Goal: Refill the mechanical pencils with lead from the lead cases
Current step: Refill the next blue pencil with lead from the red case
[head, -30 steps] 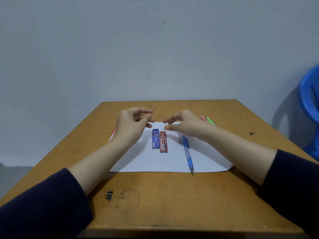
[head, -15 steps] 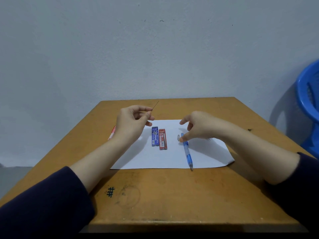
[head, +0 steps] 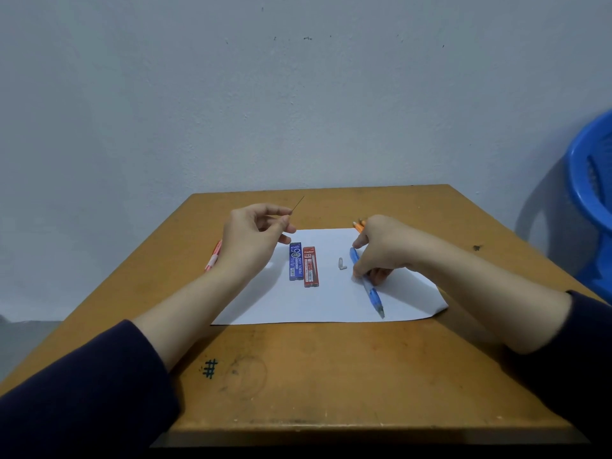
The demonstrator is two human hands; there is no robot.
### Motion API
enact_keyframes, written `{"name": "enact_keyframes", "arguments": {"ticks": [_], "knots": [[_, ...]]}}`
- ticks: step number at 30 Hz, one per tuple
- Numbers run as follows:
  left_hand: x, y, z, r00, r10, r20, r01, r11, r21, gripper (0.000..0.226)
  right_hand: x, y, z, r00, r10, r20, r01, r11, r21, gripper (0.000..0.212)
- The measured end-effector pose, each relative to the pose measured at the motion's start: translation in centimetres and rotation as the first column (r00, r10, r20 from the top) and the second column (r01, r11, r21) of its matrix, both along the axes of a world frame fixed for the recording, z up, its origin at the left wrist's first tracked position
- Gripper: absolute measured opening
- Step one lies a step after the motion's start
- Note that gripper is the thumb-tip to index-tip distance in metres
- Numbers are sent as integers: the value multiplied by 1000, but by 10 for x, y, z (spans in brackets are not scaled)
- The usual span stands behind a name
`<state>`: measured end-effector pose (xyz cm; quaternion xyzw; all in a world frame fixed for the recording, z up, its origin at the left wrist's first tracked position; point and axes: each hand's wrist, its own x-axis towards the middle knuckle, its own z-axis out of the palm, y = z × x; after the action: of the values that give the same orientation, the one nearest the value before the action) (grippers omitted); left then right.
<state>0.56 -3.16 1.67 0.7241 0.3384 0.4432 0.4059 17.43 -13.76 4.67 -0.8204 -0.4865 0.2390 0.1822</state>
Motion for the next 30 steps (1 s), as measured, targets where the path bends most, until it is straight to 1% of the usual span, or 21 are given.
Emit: {"name": "enact_keyframes", "arguments": {"ticks": [3,5,8,12,14,17,22,27,30], "knots": [[0,0,-1,1000,5,7,-5,1000,12,12,1,0,2,1000,-21,-13,22,999,38,40],[0,1,-2,1000,21,8,-21,999,36,13,2,0,5,997,-40,-67,47,994,95,33],[1,2,-3,998,54,15,-55,996,69,16,3,1,8,992,-36,-120,57,982,181,31],[1,2,-3,997,66,28,-68,994,80,15,2,2,5,992,19,-122,16,959,282,32],[0,2,-3,997,74,24,-76,993,94,14,1,4,1,996,46,-79,-18,943,331,34],[1,3,-3,997,79,-2,-78,986,145,14,4,7,-4,996,72,44,-84,903,421,35],[1,3,-2,994,99,-52,-83,964,253,17,12,8,-11,969,83,233,-202,806,556,37],[-1,4,-2,985,136,-105,-86,919,385,19,18,11,-16,903,35,427,-310,741,595,38],[-1,4,-1,982,151,-116,-88,900,428,15,24,15,-21,885,-16,466,-308,731,609,37]]}}
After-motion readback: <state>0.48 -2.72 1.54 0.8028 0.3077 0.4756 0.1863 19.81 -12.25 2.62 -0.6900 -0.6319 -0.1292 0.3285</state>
